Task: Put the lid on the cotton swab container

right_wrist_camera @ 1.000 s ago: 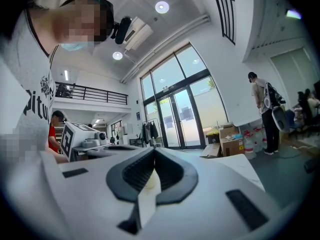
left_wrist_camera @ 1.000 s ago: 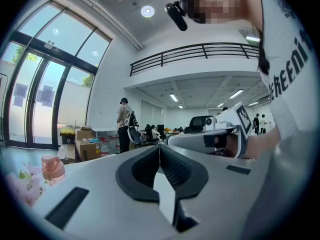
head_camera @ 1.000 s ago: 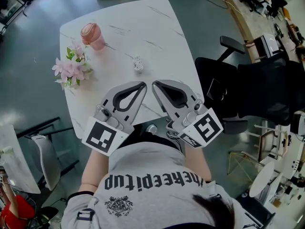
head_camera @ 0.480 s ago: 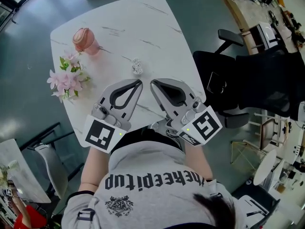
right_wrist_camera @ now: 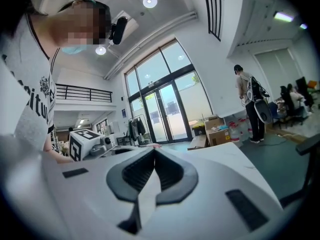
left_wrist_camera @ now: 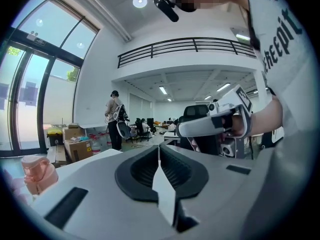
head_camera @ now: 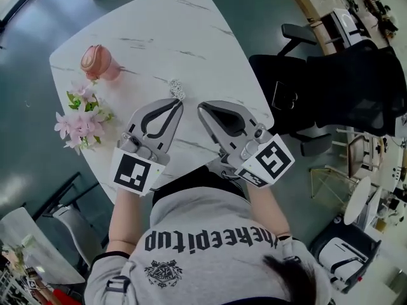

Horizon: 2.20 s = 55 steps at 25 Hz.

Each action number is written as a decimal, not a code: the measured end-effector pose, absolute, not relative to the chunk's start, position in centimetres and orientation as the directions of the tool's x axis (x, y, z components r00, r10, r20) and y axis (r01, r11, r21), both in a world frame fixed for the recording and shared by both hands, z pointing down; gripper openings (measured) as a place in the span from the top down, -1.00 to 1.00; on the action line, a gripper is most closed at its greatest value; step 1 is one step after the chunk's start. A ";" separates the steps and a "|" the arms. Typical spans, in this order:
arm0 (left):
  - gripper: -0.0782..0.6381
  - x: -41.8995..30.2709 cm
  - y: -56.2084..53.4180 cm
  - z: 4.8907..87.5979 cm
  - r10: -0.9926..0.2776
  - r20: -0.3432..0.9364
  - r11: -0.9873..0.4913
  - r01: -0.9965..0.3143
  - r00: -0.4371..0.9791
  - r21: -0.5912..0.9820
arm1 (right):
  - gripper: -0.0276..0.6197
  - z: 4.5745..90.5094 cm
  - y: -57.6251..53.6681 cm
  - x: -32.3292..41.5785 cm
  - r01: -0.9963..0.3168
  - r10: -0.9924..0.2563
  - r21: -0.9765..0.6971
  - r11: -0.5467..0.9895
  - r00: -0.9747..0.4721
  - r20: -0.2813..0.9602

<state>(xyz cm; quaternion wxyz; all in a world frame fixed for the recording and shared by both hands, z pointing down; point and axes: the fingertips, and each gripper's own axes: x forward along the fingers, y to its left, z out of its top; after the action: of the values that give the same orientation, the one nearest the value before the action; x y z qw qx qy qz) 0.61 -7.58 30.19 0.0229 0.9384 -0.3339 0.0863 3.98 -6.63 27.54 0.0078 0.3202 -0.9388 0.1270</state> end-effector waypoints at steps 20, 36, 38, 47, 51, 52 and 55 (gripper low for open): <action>0.26 -0.1 -11.0 39.1 -0.463 0.275 -0.876 -0.482 0.842 0.001 | 0.88 32.1 -8.3 2.8 -0.665 -0.634 -0.257 0.701 -0.746 0.203; -0.08 -0.1 -12.2 44.9 -0.391 0.347 -0.905 -0.425 0.853 0.027 | 0.88 34.5 -8.3 3.6 -0.694 -0.647 -0.292 0.658 -0.719 0.253; -0.10 -0.1 -12.3 45.4 -0.383 0.355 -0.907 -0.421 0.853 0.032 | 0.88 34.8 -8.3 3.6 -0.695 -0.645 -0.296 0.655 -0.719 0.259; -0.13 0.3 -12.4 47.3 -0.348 0.373 -0.919 -0.392 0.860 0.047 | 0.88 35.8 -8.0 3.7 -0.699 -0.640 -0.304 0.647 -0.715 0.281; -0.13 0.7 -12.4 47.5 -0.332 0.366 -0.922 -0.381 0.869 0.068 | 0.88 36.0 -8.0 3.8 -0.702 -0.642 -0.305 0.644 -0.712 0.285; -0.13 0.8 -12.4 47.6 -0.330 0.370 -0.923 -0.378 0.868 0.064 | 0.88 36.0 -8.1 3.8 -0.703 -0.642 -0.304 0.643 -0.711 0.285; -0.13 0.7 -12.5 47.9 -0.334 0.383 -0.925 -0.377 0.861 0.041 | 0.88 36.2 -8.3 3.7 -0.705 -0.644 -0.305 0.640 -0.709 0.288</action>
<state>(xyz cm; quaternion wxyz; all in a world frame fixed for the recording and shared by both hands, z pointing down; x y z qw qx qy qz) 0.74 -12.46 47.92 0.0575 0.9630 -0.1845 0.1878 3.73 -8.35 36.21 0.0764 0.3737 -0.9024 0.2005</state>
